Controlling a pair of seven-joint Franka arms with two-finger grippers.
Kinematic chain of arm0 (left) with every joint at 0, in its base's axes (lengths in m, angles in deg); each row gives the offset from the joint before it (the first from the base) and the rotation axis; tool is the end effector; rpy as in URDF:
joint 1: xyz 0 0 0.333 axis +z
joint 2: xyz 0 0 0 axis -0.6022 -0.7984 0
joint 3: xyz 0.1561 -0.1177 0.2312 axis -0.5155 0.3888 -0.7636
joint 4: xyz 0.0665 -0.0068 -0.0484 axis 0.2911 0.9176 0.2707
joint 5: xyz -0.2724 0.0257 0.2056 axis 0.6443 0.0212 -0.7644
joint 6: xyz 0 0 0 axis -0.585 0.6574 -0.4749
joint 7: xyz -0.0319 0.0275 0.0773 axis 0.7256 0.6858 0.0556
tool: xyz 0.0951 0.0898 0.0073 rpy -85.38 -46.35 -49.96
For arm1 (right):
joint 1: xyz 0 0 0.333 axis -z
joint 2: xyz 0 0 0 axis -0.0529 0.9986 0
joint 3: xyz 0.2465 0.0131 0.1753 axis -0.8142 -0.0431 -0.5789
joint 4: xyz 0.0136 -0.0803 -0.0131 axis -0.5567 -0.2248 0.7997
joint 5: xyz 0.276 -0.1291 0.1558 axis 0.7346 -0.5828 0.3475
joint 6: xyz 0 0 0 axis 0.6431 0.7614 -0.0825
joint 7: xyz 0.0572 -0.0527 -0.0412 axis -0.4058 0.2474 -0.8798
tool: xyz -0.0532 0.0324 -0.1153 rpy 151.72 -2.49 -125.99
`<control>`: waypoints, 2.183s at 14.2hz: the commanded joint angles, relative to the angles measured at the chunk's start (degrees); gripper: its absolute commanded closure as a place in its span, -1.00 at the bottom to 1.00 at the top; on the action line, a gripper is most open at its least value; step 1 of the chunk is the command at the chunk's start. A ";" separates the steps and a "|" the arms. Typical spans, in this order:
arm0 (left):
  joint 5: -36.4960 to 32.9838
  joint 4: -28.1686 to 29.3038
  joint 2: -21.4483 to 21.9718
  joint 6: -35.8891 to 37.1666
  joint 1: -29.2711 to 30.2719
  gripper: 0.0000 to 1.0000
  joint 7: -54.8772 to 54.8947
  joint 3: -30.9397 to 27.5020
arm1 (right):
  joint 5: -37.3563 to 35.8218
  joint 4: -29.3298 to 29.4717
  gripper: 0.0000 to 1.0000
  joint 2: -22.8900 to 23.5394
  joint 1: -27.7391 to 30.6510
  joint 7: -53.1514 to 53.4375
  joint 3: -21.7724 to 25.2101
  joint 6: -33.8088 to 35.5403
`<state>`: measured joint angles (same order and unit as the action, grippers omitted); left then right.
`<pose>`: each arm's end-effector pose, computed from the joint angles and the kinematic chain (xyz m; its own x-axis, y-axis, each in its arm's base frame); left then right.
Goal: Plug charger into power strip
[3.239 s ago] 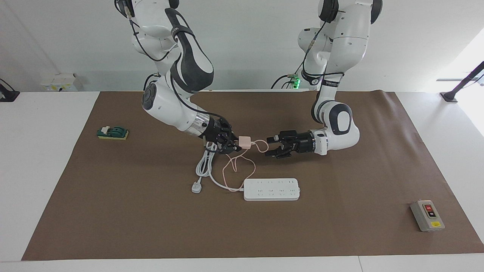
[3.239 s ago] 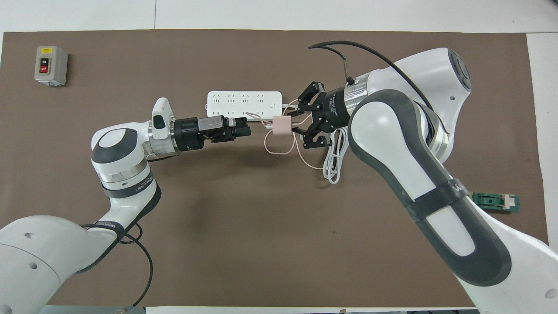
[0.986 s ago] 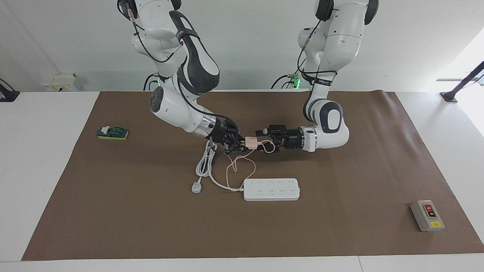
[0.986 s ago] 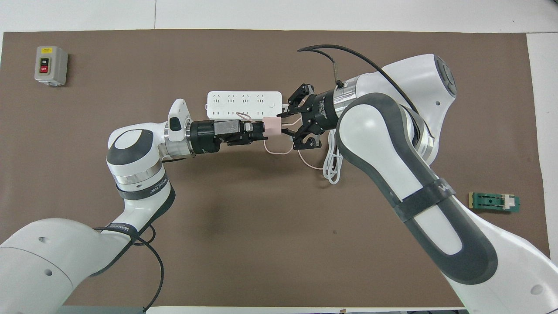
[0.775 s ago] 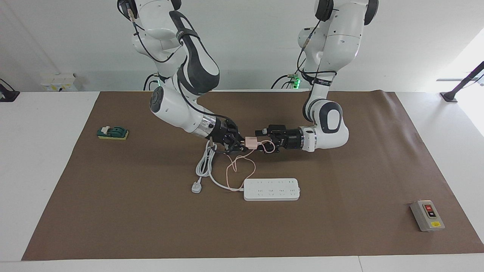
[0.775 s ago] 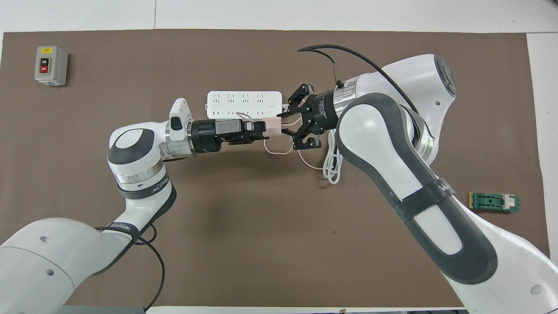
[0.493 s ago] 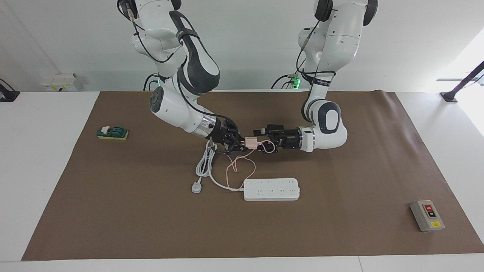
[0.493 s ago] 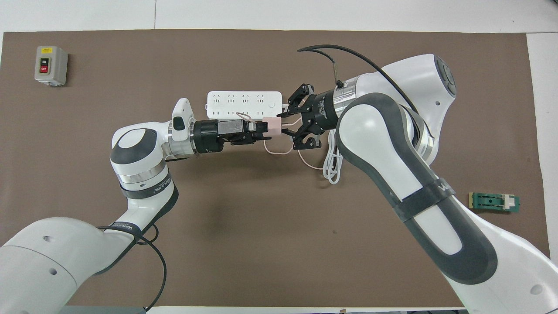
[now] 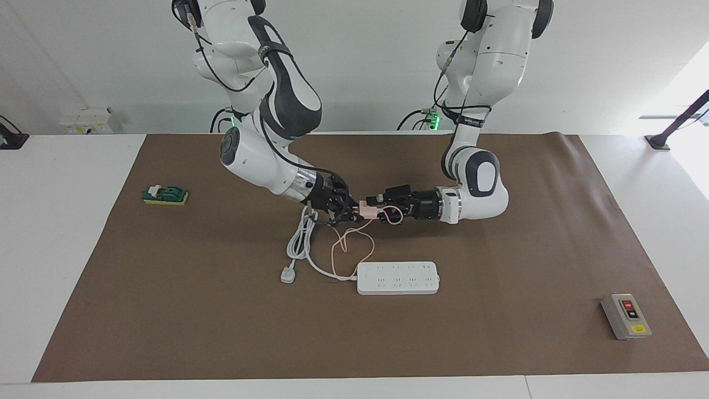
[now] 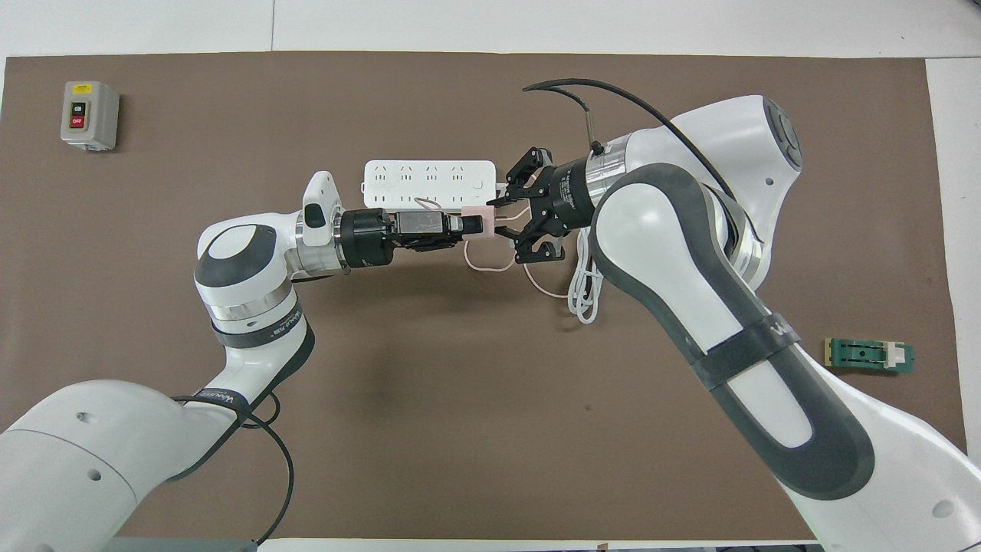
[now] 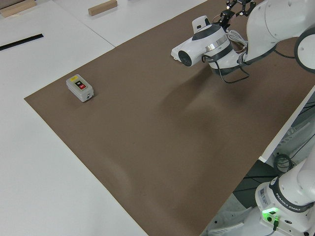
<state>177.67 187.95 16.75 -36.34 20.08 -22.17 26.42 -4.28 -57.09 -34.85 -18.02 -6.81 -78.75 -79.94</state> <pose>0.5179 -0.2878 0.3362 0.9998 -0.0026 0.0219 -0.0217 0.0616 0.9979 0.5650 0.2708 0.4161 0.1248 -0.7229 -0.6796 -0.9919 -0.1067 -0.0687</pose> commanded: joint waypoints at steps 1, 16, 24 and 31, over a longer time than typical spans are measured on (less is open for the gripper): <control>1.22 -1.12 -1.05 1.03 -0.81 1.00 1.19 -0.84 | 2.04 -0.41 1.00 -0.18 0.05 -2.16 0.09 0.15; -0.44 -1.12 -0.96 0.95 0.07 1.00 1.19 -0.93 | 0.73 -0.50 -1.00 -1.14 4.25 -1.02 0.97 4.62; -15.98 -5.86 0.52 -4.50 1.47 1.00 -5.11 -2.33 | -10.87 -0.41 -1.00 -4.66 11.20 -1.81 0.97 13.23; -38.57 -10.08 6.49 -3.19 2.97 1.00 -23.49 -4.44 | -19.04 -0.23 -1.00 -7.64 17.35 -11.63 0.88 22.46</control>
<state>143.66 178.21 20.44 -39.87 22.61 -41.09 22.13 -20.64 -56.75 -40.86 -2.60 -14.55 -77.32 -59.71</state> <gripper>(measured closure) 0.687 0.000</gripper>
